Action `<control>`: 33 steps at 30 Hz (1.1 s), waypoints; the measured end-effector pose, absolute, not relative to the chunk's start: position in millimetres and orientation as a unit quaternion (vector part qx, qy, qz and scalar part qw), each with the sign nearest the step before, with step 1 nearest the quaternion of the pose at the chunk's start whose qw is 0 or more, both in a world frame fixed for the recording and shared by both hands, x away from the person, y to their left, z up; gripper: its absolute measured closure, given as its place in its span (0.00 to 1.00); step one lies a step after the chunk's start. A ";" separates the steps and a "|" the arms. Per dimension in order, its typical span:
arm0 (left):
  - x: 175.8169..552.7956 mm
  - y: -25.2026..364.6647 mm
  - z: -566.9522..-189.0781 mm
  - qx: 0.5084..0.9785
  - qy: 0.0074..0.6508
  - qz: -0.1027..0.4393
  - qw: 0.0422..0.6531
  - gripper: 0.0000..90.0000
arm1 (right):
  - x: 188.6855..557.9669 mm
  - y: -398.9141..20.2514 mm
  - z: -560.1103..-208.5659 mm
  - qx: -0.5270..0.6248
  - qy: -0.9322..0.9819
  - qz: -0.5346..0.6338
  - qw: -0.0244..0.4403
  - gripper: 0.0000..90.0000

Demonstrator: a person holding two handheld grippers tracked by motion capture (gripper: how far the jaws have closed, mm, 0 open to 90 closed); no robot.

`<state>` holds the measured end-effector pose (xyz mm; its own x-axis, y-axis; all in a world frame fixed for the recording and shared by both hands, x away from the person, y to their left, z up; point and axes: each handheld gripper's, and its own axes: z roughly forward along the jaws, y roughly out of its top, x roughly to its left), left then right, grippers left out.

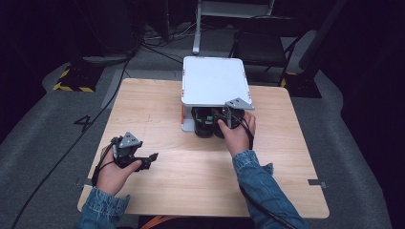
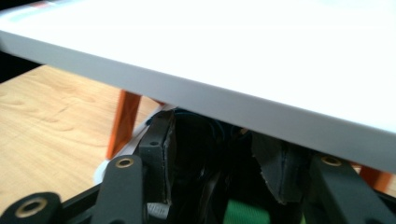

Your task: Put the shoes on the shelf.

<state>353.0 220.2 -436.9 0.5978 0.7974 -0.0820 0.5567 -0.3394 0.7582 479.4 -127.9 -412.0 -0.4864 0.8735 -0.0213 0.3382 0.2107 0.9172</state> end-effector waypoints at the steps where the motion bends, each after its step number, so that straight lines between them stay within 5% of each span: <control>1: 354.6 217.9 -436.1 0.804 0.417 0.153 0.394 0.25 | 479.4 -127.9 -412.0 0.419 0.724 0.468 0.286 0.56; 8: 368.4 189.8 -433.7 0.806 0.395 0.149 0.415 0.24 | 447.9 -154.8 -399.9 0.419 0.724 0.483 0.259 0.62; 16: 379.9 162.2 -435.0 0.823 0.379 0.118 0.407 0.42 | 414.8 -177.9 -402.3 0.418 0.737 0.487 0.213 0.73; 26: 389.2 139.1 -446.9 0.820 0.371 0.114 0.420 0.49 | 404.8 -191.0 -434.3 0.419 0.761 0.465 0.169 0.81; 33: 405.6 113.6 -461.8 0.826 0.365 0.082 0.421 0.79 | 413.8 -187.2 -455.8 0.434 0.766 0.456 0.126 0.93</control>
<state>405.6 113.6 -461.8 0.7201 0.6723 -0.1717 0.5338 -0.3786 0.7562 413.8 -187.2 -455.8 -0.5916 0.7801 0.2034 0.5505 0.2066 0.8089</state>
